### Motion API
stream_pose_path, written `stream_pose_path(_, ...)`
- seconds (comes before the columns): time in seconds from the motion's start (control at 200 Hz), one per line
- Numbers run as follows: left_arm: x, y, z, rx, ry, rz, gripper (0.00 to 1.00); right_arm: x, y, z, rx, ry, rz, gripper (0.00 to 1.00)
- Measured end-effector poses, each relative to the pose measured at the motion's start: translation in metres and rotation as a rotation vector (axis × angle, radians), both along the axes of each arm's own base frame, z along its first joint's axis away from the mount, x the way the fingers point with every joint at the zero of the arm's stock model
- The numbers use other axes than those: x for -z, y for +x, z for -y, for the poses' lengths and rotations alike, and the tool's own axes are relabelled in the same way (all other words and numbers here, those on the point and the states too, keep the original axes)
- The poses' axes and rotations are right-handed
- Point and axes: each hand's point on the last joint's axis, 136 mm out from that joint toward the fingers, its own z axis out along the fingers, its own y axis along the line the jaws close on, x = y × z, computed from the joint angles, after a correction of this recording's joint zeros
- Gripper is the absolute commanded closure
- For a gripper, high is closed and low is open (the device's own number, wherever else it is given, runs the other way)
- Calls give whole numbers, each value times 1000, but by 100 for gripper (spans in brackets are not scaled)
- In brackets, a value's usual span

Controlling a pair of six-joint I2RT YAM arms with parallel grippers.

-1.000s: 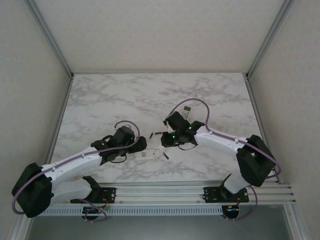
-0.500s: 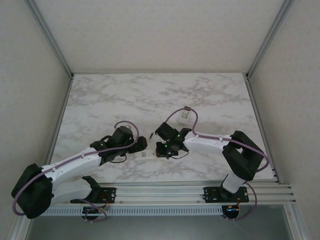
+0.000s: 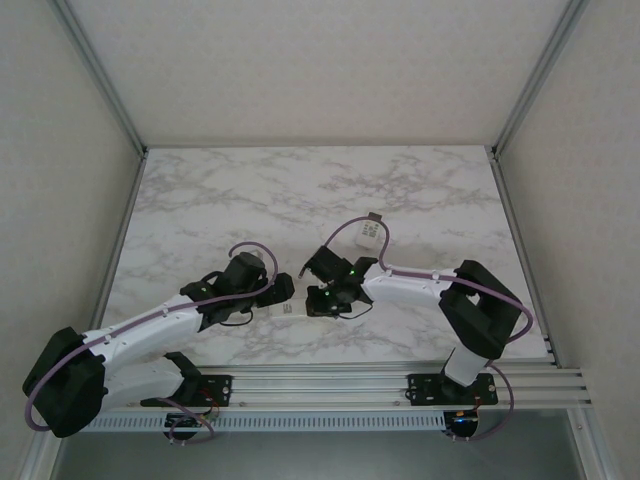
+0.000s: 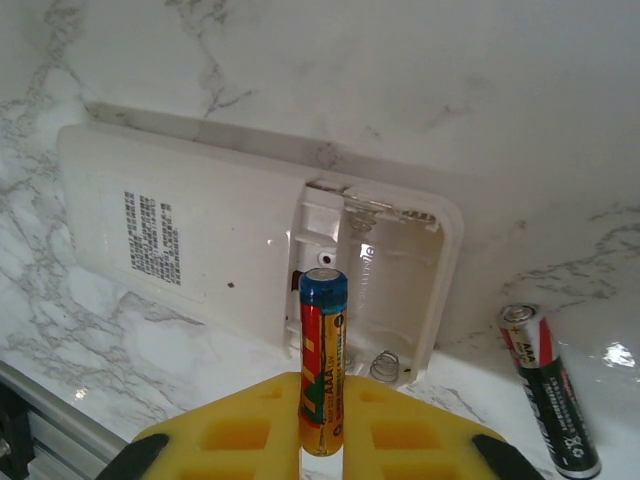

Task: Load the batteries into the remote control

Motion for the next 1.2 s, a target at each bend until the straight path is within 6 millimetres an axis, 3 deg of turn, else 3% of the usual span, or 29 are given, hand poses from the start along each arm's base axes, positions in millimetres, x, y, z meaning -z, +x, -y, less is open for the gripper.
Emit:
stream_pose_path(0.23,0,0,0,0,0,-1,0,4,-2,0,-4,-11,-6,78)
stream_pose_path(0.401,8,-4,-3,0,10,-15,1,2,1,-1,-7,-11,4,83)
stream_pose_path(0.571,20,-15,-4,9,1,-61,13,1,1,-2,-10,-11,8,83)
stream_pose_path(0.756,29,-25,-4,20,-13,-104,18,5,4,3,-1,-42,18,81)
stream_pose_path(0.941,43,-35,-4,35,-14,-158,22,7,5,1,-8,-49,20,85)
stream_pose_path(1.202,51,-36,-4,33,-3,-181,29,7,7,-2,-16,-47,25,87)
